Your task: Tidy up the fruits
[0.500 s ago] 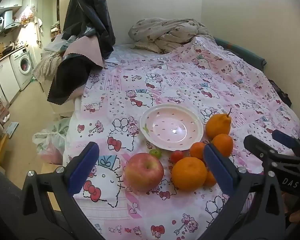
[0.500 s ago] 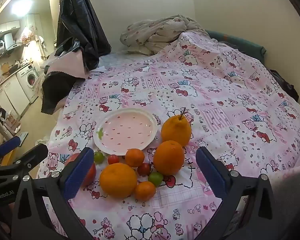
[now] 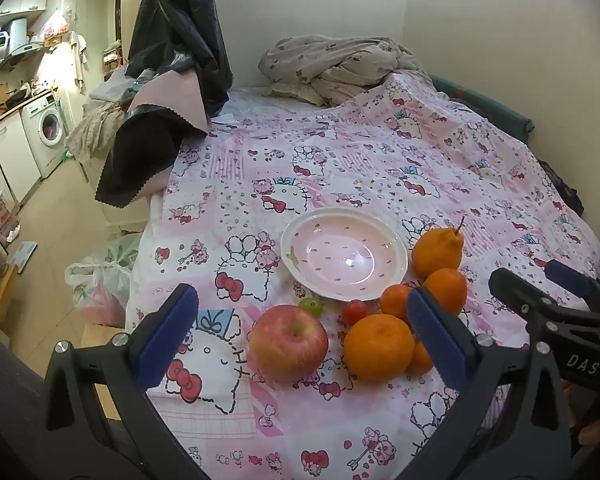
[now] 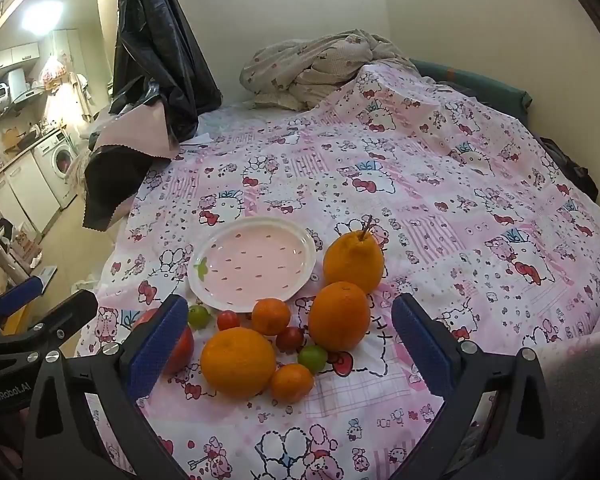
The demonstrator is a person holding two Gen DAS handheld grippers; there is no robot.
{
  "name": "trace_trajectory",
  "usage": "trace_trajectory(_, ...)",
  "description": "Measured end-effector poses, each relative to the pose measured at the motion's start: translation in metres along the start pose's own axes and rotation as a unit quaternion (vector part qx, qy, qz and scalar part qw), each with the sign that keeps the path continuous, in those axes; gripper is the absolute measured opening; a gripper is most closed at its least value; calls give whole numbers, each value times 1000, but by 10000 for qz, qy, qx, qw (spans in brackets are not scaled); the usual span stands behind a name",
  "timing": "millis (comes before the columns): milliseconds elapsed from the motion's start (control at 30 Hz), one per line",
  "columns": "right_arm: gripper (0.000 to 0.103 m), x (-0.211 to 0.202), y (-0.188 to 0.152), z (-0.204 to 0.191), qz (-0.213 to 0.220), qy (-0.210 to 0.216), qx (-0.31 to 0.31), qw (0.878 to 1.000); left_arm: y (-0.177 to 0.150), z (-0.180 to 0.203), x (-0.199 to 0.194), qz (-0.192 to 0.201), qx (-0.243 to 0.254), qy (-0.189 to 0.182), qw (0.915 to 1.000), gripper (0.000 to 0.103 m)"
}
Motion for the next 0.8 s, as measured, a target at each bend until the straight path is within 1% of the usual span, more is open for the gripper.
trace_trajectory(100,103,1,0,0,-1,-1,4,10000,0,-5,-1,-7,-45,-4,10000,103)
trace_trajectory(800,103,2,-2,1,1,3,16,10000,-1,-7,0,-3,-49,20,10000,103)
Point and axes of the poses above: each gripper's, at about its wrist camera, not at the fingertips, and x roughly the way its jaws point, z to its right, y to its top, the point moved 7 cm from there along x, roughly the way its jaws point, and after that the axes turned 13 degrees about y, right-handed, at the moved point
